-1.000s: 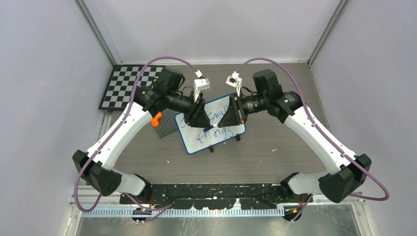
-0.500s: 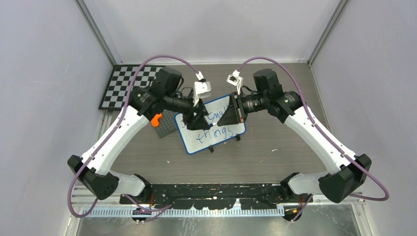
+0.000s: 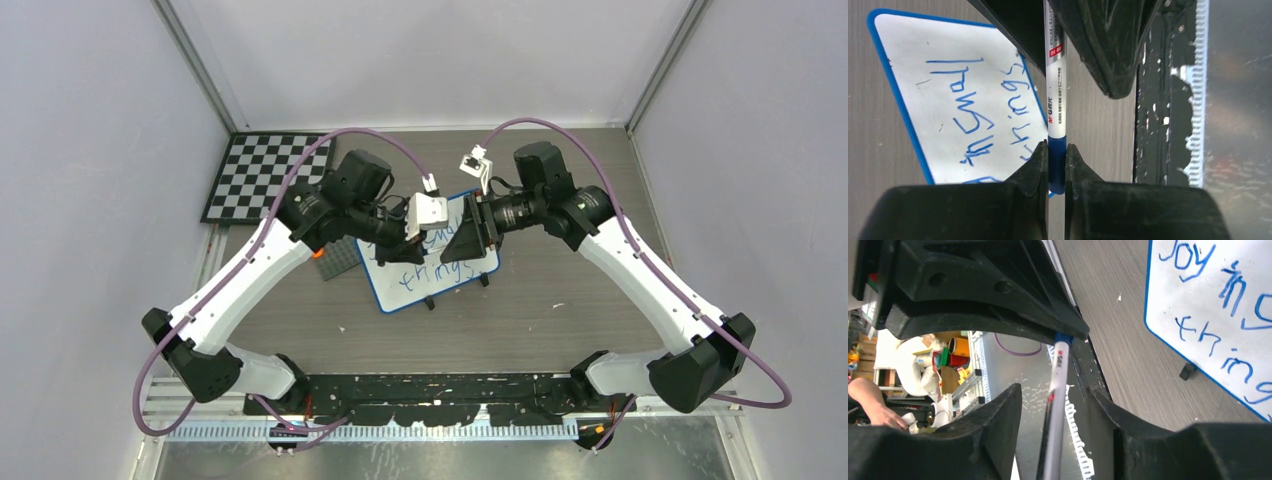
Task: Write a sentence on the whiteboard
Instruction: Pass from the right arm to the left, then pass from the left arm to the right
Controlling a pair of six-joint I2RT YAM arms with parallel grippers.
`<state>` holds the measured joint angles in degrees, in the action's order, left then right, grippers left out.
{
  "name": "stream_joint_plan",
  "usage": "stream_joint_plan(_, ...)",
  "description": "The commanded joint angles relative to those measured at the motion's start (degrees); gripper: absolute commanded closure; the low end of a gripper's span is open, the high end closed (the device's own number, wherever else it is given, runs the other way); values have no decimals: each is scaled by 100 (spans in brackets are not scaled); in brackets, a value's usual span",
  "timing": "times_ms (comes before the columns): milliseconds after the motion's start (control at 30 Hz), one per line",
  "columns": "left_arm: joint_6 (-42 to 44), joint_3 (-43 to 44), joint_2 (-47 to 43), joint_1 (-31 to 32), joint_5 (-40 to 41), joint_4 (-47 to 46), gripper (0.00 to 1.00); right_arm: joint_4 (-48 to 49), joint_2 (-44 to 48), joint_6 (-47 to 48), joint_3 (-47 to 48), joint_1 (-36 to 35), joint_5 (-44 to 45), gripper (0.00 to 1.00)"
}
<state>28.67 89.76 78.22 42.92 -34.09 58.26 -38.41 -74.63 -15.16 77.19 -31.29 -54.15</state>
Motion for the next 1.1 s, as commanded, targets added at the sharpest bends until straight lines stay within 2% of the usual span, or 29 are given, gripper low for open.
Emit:
stream_joint_plan(0,912,481,3,136,491,623,100,-410,100,244,176,68,103,39)
stream_joint_plan(67,1462,469,-69,320,814,834,100,-655,66,276,238,64,106,30)
stream_joint_plan(133,2404,258,-230,743,1547,1036,100,-601,97,91,111,67,-12,19)
stream_joint_plan(233,3620,-207,-531,1319,2398,969,100,-422,173,-81,-129,62,-45,17)
stream_joint_plan(267,3907,-314,-605,1442,2547,921,100,-402,162,-113,-169,61,-118,18)
stream_joint_plan(333,4290,-426,-630,1668,2827,840,100,-330,128,-213,-240,19,-383,29)
stream_joint_plan(467,4582,-367,-495,1889,3145,770,100,-408,63,-160,-357,-248,-429,39)
stream_joint_plan(567,4674,-380,-451,1939,3211,637,100,-609,-63,35,-382,-448,-446,46)
stream_joint_plan(767,4819,-456,-388,1981,3233,520,100,-760,-241,196,-247,-772,-335,50)
stream_joint_plan(900,4793,-465,-364,1988,3256,410,100,-747,-408,191,-242,-828,-273,61)
stream_joint_plan(967,4776,-480,-365,1988,3263,397,100,-752,-472,189,-203,-838,-251,71)
stream_joint_plan(1067,4745,-546,-394,1993,3278,367,100,-765,-524,200,-153,-843,-209,77)
